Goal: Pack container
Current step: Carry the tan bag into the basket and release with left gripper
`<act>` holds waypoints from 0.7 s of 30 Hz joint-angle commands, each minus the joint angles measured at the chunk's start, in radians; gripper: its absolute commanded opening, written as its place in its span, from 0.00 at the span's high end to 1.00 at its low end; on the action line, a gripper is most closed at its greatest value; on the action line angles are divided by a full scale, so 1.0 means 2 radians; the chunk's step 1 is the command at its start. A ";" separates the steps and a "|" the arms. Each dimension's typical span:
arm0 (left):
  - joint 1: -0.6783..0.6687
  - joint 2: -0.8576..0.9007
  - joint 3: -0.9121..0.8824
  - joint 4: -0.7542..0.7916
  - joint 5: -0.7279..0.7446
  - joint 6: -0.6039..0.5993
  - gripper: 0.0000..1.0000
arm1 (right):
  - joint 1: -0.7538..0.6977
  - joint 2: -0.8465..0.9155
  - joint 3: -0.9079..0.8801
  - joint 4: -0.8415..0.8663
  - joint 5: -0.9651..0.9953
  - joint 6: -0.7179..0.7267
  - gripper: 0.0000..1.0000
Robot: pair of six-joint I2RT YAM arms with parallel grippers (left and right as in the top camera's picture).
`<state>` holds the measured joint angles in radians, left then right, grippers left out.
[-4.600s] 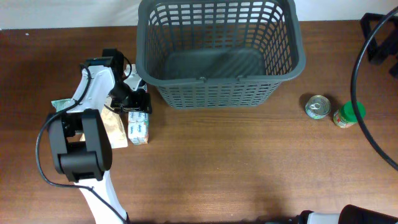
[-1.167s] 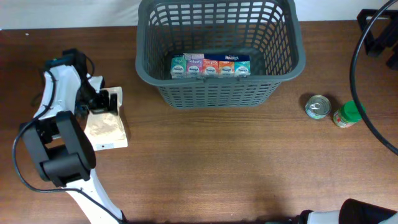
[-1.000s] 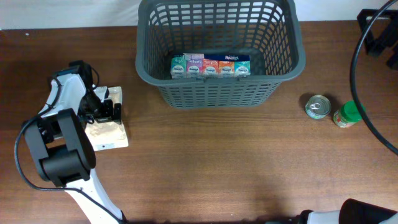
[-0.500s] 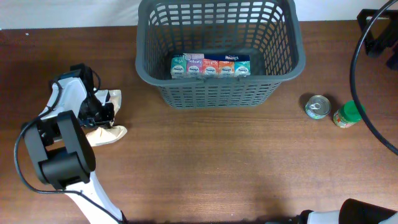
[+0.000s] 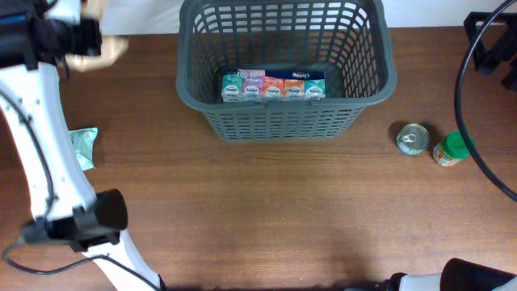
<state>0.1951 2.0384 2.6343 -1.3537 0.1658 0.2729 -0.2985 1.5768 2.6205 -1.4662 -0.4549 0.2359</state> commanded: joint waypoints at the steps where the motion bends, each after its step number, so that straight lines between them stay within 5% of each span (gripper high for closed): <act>1: -0.077 -0.033 0.071 0.026 0.094 0.131 0.98 | 0.002 0.001 0.000 0.000 -0.004 0.001 0.01; 9: -0.283 -0.002 0.046 0.040 0.094 0.470 0.98 | 0.002 0.001 0.000 0.000 -0.004 0.001 0.01; 17: -0.343 0.133 0.022 0.060 0.073 0.479 0.98 | 0.002 0.001 0.000 0.000 -0.004 0.001 0.01; 21: -0.343 0.187 0.022 0.052 0.070 0.424 0.98 | 0.002 0.001 0.000 0.000 -0.004 0.001 0.01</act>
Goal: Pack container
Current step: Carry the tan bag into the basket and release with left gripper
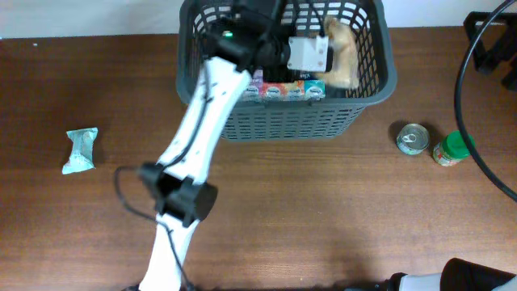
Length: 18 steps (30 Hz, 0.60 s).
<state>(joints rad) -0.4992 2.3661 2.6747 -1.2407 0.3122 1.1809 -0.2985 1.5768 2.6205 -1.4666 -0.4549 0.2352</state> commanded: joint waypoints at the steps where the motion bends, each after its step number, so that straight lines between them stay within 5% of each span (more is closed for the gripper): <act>1: 0.004 0.032 0.002 -0.011 -0.006 -0.030 0.98 | 0.002 0.001 0.000 0.000 -0.004 0.001 0.01; 15: -0.013 0.094 -0.003 -0.064 -0.033 -0.035 0.97 | 0.002 0.001 0.000 0.000 -0.004 0.001 0.01; 16: -0.014 0.094 -0.003 -0.065 -0.033 -0.050 0.85 | 0.002 0.001 0.000 0.000 -0.004 0.001 0.01; 17: -0.015 0.094 -0.003 -0.065 -0.033 -0.069 0.60 | 0.002 0.001 0.000 0.000 -0.004 0.001 0.01; 18: -0.016 0.091 0.000 -0.068 -0.033 -0.101 0.01 | 0.002 0.001 0.000 0.000 -0.004 0.001 0.01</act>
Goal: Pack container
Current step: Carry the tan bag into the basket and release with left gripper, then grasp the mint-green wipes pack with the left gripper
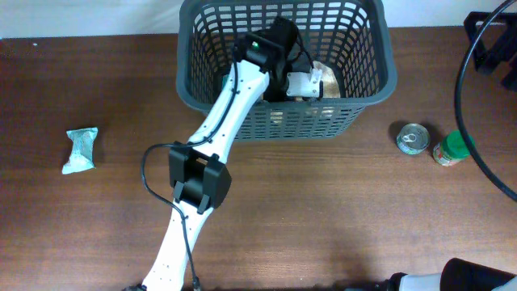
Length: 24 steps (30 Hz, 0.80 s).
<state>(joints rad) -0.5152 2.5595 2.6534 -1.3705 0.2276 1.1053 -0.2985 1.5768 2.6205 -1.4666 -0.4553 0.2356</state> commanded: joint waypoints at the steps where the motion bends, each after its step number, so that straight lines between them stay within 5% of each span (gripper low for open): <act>1: -0.009 -0.007 0.014 -0.006 0.009 -0.080 0.01 | 0.002 0.001 0.000 0.000 -0.004 0.001 0.01; 6: 0.007 -0.048 0.076 -0.022 0.004 -0.217 0.01 | 0.002 0.001 0.000 0.000 -0.004 0.001 0.01; 11: 0.055 -0.124 0.154 -0.089 0.004 -0.224 0.01 | 0.002 0.001 0.000 0.000 -0.004 0.001 0.01; 16: 0.156 -0.203 0.174 -0.151 -0.012 -0.300 0.01 | 0.002 0.001 0.000 0.000 -0.004 0.001 0.01; 24: 0.332 -0.208 0.119 -0.159 -0.025 -0.424 0.01 | 0.002 0.001 0.000 0.000 -0.004 0.001 0.01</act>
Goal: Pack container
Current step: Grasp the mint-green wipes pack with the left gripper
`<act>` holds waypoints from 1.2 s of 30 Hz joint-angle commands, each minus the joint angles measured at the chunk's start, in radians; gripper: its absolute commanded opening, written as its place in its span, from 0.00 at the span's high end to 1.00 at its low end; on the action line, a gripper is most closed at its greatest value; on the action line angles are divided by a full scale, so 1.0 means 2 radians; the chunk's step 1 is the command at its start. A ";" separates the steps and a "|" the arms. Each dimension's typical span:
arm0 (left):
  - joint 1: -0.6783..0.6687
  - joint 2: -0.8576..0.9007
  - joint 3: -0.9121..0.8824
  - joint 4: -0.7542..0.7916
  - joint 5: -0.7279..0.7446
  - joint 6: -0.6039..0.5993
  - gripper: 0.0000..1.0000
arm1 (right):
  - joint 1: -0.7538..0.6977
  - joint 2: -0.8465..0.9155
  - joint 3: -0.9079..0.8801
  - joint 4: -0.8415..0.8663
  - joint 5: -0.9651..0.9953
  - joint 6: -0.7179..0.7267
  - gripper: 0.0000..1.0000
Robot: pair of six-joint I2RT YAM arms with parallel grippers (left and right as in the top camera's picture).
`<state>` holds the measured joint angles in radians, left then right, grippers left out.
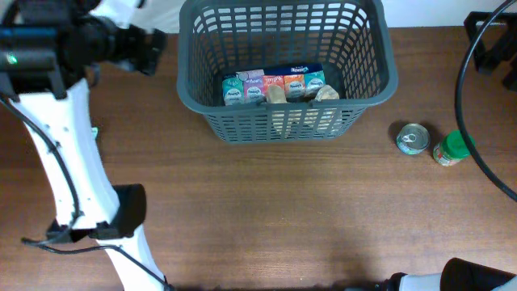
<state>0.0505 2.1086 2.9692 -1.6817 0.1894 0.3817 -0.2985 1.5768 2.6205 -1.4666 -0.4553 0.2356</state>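
The grey plastic basket [367,77] stands at the back middle of the table. Inside it lies a row of small colourful cartons [271,82], and a beige bread-like item [326,94] rests against their front. My left gripper [150,50] hovers outside the basket, just left of its back-left corner, and looks open and empty. A teal packet [95,132] on the left is almost wholly hidden behind the left arm. The right gripper is out of view.
An open tin can [413,138] and a green-lidded jar [451,149] stand right of the basket. A black cable [462,113] loops along the right edge. The left arm's white links [65,153] rise along the left side.
My left gripper was down in the basket with the beige item. It is now outside the basket at its back-left corner, and the beige item lies in the basket against the cartons.
My left gripper held the beige item at the far left of the table. Later it held it over the basket's right side, then low inside the basket. Now the item lies in the basket and the gripper is back on the left.
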 commanded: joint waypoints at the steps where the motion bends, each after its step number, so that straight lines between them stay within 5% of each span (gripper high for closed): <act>1: 0.069 0.017 -0.061 -0.003 -0.007 -0.076 0.01 | 0.002 0.001 0.000 0.000 -0.004 0.001 0.01; 7: 0.163 0.018 -0.303 0.034 -0.044 -0.089 0.01 | 0.002 0.001 0.000 0.000 -0.004 0.001 0.01; 10: 0.198 0.018 -0.428 0.101 -0.054 -0.043 0.01 | 0.002 0.001 0.000 0.000 -0.004 0.001 0.01; 15: 0.236 0.018 -0.529 0.195 -0.101 -0.025 0.01 | 0.002 0.001 0.000 0.000 -0.004 0.001 0.01; 27: 0.252 0.022 -0.613 0.350 -0.115 -0.026 0.04 | 0.002 0.001 0.000 0.000 -0.004 0.001 0.01; 36: 0.251 0.061 -0.614 0.354 -0.102 -0.017 0.17 | 0.002 0.001 0.000 0.000 -0.004 0.001 0.01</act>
<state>0.5495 2.1868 1.7481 -0.9752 -0.0330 0.3302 -0.2985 1.5776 2.6198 -1.4666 -0.4549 0.2359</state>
